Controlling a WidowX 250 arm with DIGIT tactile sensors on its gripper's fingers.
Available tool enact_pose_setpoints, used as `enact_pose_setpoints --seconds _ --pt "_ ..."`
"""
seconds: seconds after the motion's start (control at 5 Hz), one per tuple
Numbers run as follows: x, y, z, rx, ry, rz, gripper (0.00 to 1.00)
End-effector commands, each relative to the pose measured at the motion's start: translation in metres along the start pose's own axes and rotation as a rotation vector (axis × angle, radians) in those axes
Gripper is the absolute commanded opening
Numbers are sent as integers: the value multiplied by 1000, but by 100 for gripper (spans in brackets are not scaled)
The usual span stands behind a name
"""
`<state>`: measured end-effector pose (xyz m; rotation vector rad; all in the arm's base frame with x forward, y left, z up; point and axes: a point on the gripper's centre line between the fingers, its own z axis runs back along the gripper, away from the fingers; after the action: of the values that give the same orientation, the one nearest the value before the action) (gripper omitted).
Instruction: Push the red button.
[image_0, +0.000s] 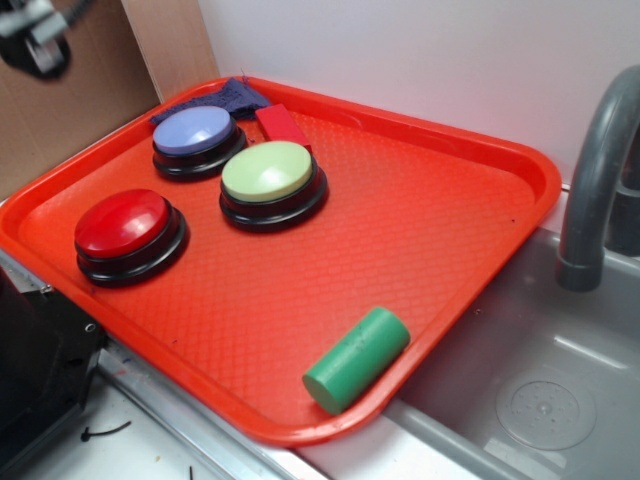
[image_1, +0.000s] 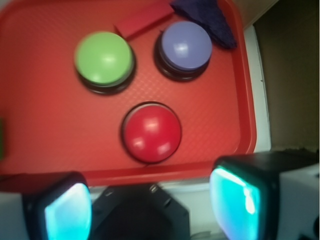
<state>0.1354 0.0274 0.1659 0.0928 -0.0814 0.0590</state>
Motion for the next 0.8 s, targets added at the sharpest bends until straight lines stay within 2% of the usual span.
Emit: enact_pose_setpoints --seconds 0.0,0.2,0.6 --pt "18 16 -65 14 -55 -33 100" --pt "27 14 -96 5 -37 -56 100" --pt "38 9 -126 6 39 -75 100"
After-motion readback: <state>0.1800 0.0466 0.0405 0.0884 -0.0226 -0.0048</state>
